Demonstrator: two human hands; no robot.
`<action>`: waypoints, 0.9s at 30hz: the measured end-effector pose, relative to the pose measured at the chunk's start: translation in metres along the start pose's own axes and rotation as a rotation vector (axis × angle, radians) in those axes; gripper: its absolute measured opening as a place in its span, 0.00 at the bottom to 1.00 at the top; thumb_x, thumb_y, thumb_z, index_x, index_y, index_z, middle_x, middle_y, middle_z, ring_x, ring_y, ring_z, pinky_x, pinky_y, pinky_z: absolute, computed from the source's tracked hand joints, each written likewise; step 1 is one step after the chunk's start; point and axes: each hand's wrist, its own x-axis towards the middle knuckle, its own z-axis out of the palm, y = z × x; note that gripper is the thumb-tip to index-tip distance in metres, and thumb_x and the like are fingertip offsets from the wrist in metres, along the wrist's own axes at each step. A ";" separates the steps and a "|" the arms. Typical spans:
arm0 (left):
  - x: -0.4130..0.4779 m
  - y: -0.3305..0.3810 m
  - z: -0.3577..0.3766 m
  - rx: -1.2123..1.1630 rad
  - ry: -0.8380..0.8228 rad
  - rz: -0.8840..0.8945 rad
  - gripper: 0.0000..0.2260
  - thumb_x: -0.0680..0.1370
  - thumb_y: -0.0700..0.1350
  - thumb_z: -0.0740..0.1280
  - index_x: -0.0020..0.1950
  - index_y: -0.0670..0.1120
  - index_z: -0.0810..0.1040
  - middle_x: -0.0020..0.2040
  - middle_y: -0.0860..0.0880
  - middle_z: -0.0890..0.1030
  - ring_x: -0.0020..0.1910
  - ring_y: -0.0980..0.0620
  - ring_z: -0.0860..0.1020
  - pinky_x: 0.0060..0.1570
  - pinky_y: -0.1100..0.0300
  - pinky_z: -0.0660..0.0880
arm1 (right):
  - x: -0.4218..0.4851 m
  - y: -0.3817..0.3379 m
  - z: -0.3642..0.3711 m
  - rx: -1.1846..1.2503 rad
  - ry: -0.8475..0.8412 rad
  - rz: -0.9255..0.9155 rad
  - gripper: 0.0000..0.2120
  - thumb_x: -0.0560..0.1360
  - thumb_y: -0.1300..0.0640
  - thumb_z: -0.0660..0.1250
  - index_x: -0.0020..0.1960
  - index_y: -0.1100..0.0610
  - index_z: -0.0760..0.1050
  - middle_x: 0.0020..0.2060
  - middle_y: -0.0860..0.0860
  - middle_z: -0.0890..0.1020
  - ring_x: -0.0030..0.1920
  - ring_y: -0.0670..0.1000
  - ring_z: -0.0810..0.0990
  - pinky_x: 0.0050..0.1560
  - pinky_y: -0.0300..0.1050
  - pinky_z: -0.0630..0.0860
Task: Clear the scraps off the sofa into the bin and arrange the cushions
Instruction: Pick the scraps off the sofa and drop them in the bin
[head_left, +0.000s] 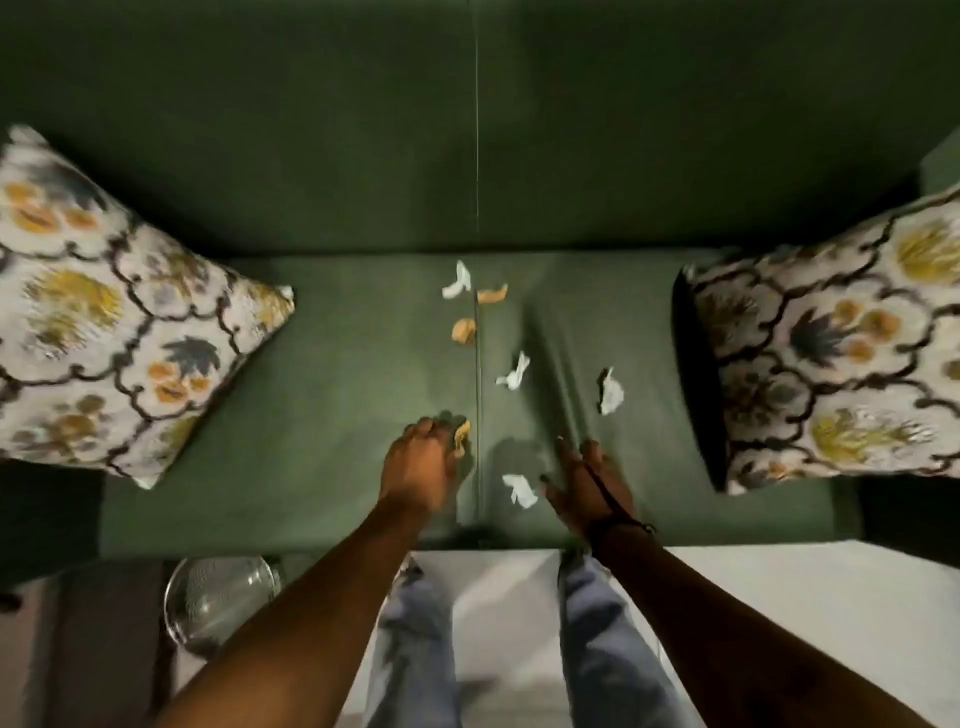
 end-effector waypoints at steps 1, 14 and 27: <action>0.013 -0.007 0.017 -0.044 0.021 -0.024 0.20 0.77 0.46 0.66 0.69 0.45 0.74 0.62 0.40 0.79 0.60 0.38 0.77 0.61 0.50 0.74 | 0.011 0.005 0.020 0.109 -0.014 0.027 0.29 0.76 0.51 0.67 0.73 0.52 0.62 0.62 0.50 0.72 0.59 0.44 0.77 0.57 0.37 0.75; 0.081 -0.019 0.094 -0.294 0.111 -0.223 0.01 0.76 0.39 0.68 0.46 0.43 0.79 0.50 0.40 0.81 0.48 0.39 0.81 0.49 0.53 0.76 | 0.054 0.012 0.119 0.080 0.033 -0.102 0.11 0.76 0.51 0.57 0.41 0.54 0.75 0.38 0.53 0.84 0.43 0.58 0.81 0.44 0.53 0.79; 0.161 0.082 0.061 -0.610 0.140 -0.168 0.18 0.72 0.38 0.73 0.61 0.44 0.76 0.50 0.40 0.84 0.52 0.38 0.82 0.55 0.48 0.80 | 0.149 0.066 -0.016 0.646 0.378 0.363 0.23 0.76 0.63 0.65 0.69 0.54 0.64 0.53 0.59 0.81 0.49 0.58 0.82 0.51 0.58 0.82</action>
